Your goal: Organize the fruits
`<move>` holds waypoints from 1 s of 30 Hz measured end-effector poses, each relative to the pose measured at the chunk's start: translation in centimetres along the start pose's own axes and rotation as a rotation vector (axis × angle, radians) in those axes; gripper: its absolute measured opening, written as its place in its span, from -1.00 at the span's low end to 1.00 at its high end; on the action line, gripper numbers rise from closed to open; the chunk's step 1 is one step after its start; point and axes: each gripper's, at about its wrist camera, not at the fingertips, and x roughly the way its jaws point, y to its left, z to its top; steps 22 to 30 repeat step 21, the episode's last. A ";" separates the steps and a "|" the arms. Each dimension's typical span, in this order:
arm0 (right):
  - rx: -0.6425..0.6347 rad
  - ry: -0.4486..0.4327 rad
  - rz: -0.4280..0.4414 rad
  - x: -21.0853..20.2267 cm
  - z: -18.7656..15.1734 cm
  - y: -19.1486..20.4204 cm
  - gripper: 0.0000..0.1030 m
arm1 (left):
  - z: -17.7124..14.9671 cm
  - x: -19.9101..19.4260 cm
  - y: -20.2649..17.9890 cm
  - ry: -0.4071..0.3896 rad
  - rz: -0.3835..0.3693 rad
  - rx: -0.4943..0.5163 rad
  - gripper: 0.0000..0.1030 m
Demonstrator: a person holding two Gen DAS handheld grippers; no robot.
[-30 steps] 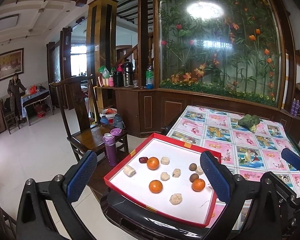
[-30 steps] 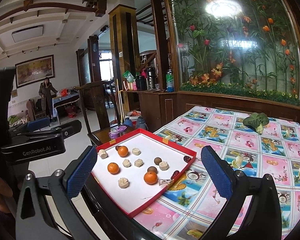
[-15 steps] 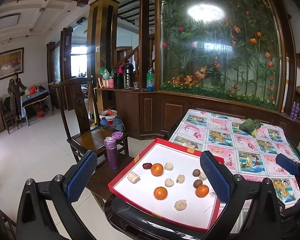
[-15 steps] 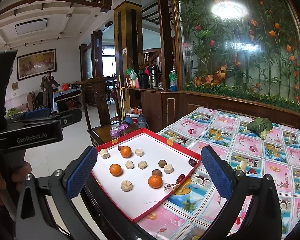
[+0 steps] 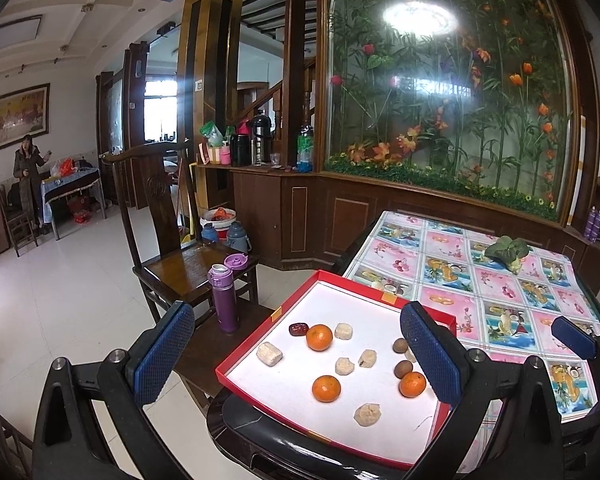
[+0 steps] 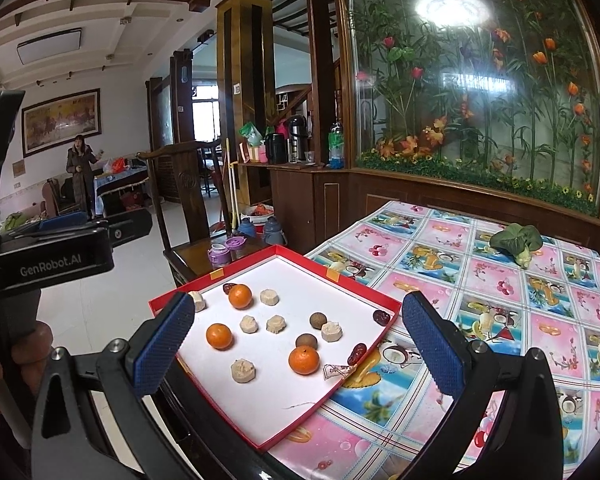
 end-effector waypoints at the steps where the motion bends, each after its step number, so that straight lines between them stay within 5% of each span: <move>1: 0.001 0.001 0.001 0.1 0.0 0.0 1.00 | 0.0 0.1 0.0 0.003 -0.001 0.001 0.99; 30: 0.105 0.042 0.009 2.7 0.4 -3.4 1.00 | 1.2 1.9 -2.8 0.002 -0.054 0.054 0.99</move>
